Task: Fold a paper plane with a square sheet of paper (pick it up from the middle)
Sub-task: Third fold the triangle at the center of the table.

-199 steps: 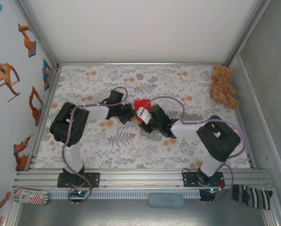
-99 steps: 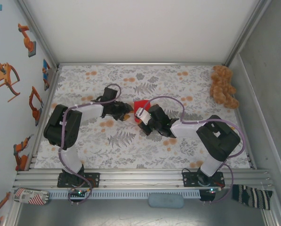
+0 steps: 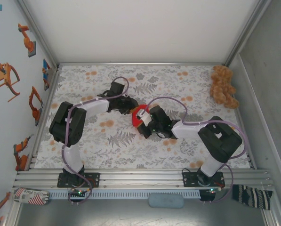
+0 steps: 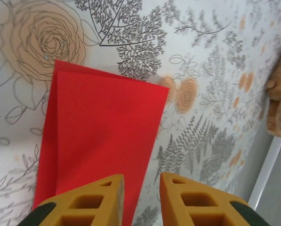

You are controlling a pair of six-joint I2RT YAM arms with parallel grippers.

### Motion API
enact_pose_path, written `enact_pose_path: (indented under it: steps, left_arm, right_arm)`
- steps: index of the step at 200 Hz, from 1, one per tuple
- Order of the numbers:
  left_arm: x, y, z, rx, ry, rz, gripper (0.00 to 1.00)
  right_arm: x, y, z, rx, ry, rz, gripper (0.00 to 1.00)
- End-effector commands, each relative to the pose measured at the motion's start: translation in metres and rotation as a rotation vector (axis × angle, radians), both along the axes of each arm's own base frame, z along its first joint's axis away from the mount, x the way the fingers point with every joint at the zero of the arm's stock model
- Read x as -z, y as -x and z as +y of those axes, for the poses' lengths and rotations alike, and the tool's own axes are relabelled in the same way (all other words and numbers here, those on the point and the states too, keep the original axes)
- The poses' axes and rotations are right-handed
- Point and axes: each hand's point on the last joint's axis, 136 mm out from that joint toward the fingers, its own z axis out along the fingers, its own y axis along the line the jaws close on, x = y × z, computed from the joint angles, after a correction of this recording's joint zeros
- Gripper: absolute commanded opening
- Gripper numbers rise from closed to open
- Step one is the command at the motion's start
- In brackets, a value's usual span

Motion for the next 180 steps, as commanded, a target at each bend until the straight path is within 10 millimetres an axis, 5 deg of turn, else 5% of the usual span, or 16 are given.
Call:
enact_pose_path:
  steps: [1, 83, 180]
  left_arm:
    - [0.015, 0.001, -0.001, 0.027, -0.035, 0.027, 0.23]
    - [0.056, 0.012, 0.004, 0.082, -0.168, 0.108, 0.20]
    - [0.066, 0.015, 0.006, 0.104, -0.194, 0.126, 0.19]
  right_arm:
    - [-0.009, 0.005, 0.003, 0.007, -0.070, 0.043, 0.00]
    - [0.000, -0.010, -0.005, 0.105, -0.048, 0.075, 0.00]
    - [0.024, -0.047, -0.034, 0.383, 0.082, 0.123, 0.00]
